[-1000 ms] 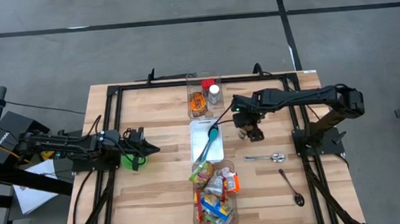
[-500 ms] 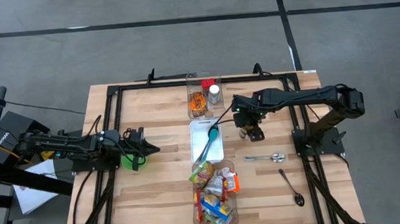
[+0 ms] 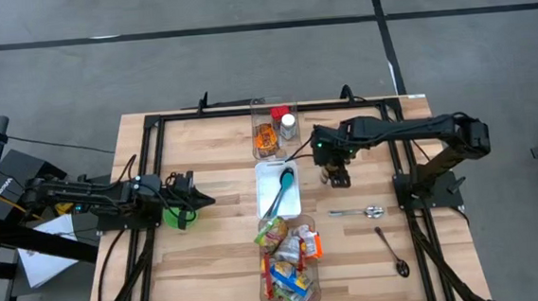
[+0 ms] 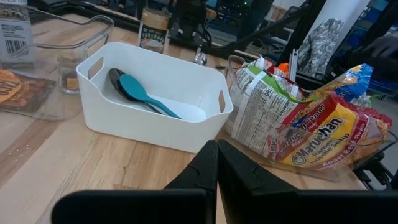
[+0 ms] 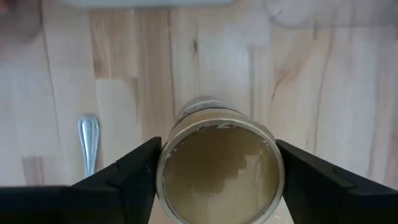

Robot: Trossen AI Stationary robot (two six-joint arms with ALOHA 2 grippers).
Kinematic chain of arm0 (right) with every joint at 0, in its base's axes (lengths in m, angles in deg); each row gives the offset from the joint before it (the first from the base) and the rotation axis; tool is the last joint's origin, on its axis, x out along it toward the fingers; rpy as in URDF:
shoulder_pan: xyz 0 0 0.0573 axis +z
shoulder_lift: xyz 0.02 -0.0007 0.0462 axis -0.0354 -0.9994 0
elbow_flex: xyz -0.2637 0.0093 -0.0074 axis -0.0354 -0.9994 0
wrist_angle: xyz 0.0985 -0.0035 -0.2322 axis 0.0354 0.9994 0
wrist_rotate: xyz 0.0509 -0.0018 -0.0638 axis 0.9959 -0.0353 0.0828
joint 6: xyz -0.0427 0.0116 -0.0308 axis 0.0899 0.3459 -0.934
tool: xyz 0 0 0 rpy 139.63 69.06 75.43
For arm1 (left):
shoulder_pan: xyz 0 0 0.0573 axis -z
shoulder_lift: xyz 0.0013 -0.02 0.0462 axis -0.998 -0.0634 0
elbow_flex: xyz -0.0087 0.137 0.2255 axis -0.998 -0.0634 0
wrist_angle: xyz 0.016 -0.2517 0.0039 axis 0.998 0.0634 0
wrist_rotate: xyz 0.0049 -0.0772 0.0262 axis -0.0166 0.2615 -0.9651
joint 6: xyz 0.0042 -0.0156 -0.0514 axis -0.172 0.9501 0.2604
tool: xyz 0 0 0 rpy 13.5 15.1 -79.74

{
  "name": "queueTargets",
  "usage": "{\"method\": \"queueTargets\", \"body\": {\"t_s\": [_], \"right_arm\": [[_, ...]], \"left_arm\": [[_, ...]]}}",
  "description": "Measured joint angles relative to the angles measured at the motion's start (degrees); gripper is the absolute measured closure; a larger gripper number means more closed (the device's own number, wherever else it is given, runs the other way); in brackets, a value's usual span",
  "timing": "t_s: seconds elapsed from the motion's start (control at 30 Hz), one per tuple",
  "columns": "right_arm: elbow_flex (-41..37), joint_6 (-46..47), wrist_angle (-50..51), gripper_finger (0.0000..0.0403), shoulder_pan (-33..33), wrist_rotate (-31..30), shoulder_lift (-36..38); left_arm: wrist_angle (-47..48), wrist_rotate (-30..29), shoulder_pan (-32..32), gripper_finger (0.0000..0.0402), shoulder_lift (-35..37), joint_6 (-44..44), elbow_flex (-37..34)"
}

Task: Pick & Place Food Item
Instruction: Put the golden seasoning bottle into the top transparent bin

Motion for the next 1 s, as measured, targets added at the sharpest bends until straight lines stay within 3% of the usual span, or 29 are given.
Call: {"method": "queueTargets", "body": {"t_s": [0.27, 0.67, 1.0], "right_arm": [[7.6, 4.3, 2.5, 0.0135, -0.2, 1.8, 0.0], [26.4, 8.1, 5.8, 0.0135, -1.4, 1.9, 0.0], [28.7, 9.6, -3.5, 0.0135, -6.2, 1.9, -3.5]], "left_arm": [[0.0, 0.0, 0.0, 0.0402, 0.0, 0.0, 0.0], [0.0, 0.0, 0.0, 0.0402, 0.0, 0.0, 0.0], [0.0, 0.0, 0.0, 0.0402, 0.0, 0.0, 0.0]]}}
